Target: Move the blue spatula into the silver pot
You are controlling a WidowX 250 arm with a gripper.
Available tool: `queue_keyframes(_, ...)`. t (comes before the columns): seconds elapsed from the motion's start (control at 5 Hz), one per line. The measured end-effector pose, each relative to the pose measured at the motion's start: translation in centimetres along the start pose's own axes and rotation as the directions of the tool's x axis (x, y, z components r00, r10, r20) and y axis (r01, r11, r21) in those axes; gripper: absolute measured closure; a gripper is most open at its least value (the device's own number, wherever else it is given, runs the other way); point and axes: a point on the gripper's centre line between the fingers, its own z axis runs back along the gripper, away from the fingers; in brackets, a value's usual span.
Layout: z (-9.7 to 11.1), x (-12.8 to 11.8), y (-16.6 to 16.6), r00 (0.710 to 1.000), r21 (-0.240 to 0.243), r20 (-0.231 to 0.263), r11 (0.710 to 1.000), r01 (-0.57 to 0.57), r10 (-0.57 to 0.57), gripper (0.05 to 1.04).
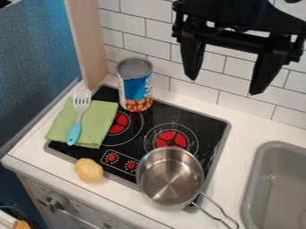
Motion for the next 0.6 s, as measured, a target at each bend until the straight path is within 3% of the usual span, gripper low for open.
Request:
queue_keyframes(0.2,-0.8,-0.3,0.0,1.000,0.014,-0.027,1.000,0.006,-0.006,0.083)
queue_keyframes(0.6,-4.5,-0.1,6.7,0.982,0.059,-0.093,0.985,-0.160,0.165,0.083)
